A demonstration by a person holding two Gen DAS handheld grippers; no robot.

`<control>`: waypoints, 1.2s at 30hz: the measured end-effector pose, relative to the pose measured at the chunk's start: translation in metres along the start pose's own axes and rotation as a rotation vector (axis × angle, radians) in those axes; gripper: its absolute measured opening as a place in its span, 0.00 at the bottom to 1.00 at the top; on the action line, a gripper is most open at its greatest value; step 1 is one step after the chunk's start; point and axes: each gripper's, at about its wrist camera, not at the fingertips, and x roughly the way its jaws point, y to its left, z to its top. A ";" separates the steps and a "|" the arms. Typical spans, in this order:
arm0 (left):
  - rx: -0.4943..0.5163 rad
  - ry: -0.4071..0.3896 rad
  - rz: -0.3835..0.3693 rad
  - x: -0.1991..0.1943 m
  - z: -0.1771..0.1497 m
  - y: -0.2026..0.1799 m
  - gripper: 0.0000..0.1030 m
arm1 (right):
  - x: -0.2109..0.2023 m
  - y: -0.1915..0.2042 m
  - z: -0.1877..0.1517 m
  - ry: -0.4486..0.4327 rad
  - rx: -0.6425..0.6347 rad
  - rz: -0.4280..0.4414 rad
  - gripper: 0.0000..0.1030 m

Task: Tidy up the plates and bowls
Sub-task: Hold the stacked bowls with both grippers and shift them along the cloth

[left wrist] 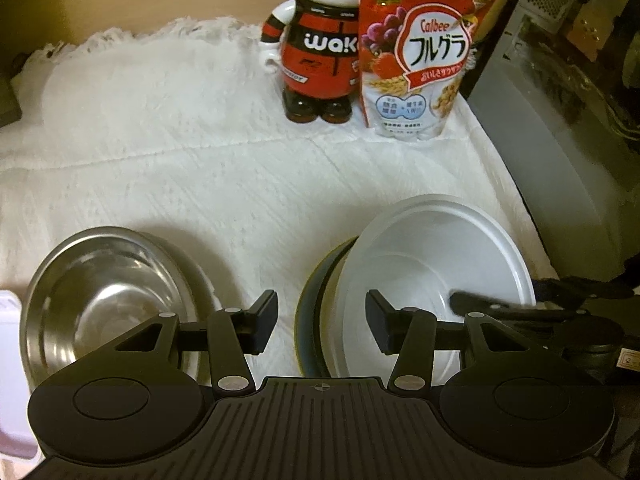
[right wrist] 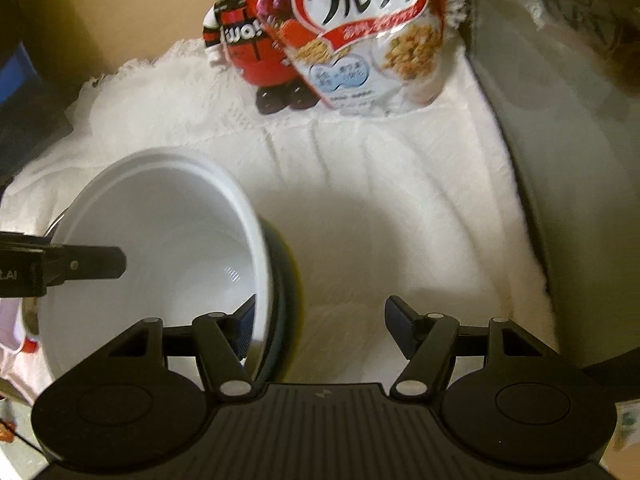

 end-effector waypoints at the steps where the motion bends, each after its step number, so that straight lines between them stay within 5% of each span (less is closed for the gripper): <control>1: -0.006 0.000 -0.002 -0.001 0.000 0.001 0.51 | 0.000 0.001 0.001 0.001 -0.005 -0.001 0.65; 8: -0.085 0.033 -0.083 -0.004 0.004 0.016 0.51 | -0.008 0.005 0.001 -0.012 -0.018 0.006 0.65; 16: -0.126 0.106 -0.130 0.014 0.005 0.027 0.51 | 0.003 0.005 -0.002 0.073 0.072 0.106 0.65; 27: -0.073 0.153 -0.161 0.036 0.000 0.023 0.51 | 0.037 -0.010 -0.003 0.203 0.289 0.261 0.65; 36: -0.058 0.224 -0.185 0.054 0.005 0.018 0.62 | 0.038 -0.006 0.005 0.225 0.252 0.265 0.65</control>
